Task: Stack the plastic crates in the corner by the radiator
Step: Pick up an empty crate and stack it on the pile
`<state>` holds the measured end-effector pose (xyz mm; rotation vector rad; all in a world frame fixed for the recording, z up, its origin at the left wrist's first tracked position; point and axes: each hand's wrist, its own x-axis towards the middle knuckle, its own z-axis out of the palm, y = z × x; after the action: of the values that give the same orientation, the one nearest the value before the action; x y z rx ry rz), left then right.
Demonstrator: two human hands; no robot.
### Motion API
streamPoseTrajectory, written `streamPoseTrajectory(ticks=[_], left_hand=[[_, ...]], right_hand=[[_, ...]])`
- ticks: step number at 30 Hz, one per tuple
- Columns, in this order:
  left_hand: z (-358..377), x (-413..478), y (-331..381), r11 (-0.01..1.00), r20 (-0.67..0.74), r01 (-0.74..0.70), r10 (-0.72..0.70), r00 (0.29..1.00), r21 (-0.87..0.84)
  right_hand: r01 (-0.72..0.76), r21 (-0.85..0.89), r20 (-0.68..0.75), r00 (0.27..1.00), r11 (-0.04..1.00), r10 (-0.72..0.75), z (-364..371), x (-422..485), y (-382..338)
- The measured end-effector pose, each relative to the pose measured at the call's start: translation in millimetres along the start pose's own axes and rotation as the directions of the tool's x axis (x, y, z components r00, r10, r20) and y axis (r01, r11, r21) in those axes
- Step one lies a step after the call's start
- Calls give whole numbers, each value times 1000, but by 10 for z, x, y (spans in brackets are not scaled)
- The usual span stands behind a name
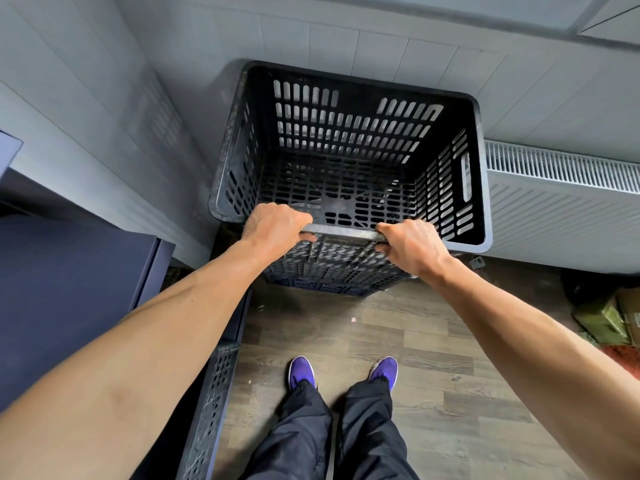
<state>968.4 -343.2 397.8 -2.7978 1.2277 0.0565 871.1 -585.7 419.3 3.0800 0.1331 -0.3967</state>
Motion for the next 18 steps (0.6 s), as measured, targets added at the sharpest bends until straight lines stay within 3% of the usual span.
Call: streamPoseTrajectory(ticks=[6,18], left_hand=[[76,12,-39,999,-39,-40,41,998,12],[16,124,-47,997,4,-51,51,999,53]], right_hand=[[-35,-2,-18,999,999,35,51,-12,-5],[38,18,37,999,999,-38,-2,72,289]])
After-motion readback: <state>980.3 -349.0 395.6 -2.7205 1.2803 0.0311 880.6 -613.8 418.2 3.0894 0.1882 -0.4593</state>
